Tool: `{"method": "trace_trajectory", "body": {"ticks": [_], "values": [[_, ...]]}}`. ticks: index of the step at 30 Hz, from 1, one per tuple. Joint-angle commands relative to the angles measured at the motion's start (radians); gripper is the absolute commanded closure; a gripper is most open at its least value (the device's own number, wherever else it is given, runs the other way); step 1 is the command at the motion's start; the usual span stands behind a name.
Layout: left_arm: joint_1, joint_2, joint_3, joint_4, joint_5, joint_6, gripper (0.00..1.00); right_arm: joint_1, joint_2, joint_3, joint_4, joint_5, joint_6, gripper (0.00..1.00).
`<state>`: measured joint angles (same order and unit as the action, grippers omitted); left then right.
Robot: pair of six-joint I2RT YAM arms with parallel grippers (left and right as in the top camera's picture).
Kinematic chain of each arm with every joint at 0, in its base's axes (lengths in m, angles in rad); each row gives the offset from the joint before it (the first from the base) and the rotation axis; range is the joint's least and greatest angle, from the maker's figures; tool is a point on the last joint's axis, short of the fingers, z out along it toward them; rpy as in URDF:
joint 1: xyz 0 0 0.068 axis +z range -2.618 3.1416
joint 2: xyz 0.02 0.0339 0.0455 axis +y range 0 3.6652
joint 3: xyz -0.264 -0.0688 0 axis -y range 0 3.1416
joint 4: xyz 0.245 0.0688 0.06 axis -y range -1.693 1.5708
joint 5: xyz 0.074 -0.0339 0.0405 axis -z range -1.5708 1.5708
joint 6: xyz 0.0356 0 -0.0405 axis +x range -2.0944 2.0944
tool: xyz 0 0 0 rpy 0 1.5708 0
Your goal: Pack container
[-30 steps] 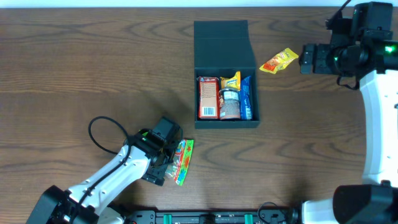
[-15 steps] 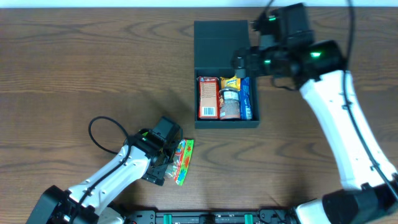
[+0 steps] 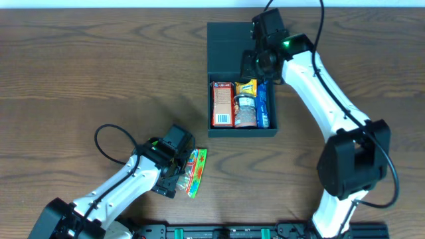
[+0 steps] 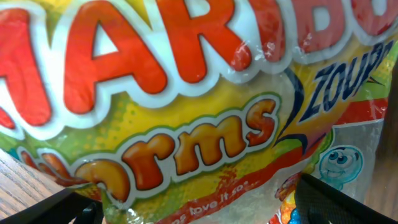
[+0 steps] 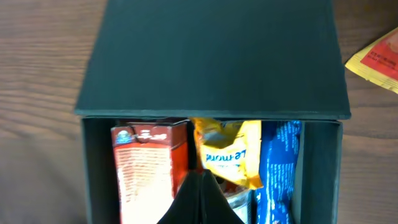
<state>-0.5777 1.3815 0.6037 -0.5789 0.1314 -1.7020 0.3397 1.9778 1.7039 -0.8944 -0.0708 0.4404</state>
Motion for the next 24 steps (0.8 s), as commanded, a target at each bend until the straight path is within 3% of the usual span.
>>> {"method": "trace_trajectory", "body": {"ticks": [1, 13, 24], "values": [[0.001, 0.011, -0.006, -0.003, -0.008, -0.005, 0.05, -0.005, 0.047, 0.016, -0.016, 0.066, 0.015, 0.99], [0.001, 0.011, -0.006, -0.003, -0.008, -0.005, 0.05, -0.005, 0.123, 0.001, -0.051, 0.111, 0.015, 0.99], [0.002, 0.011, -0.006, -0.003, -0.008, -0.005, 0.05, -0.004, 0.135, -0.138, 0.117, 0.079, -0.003, 0.99]]}}
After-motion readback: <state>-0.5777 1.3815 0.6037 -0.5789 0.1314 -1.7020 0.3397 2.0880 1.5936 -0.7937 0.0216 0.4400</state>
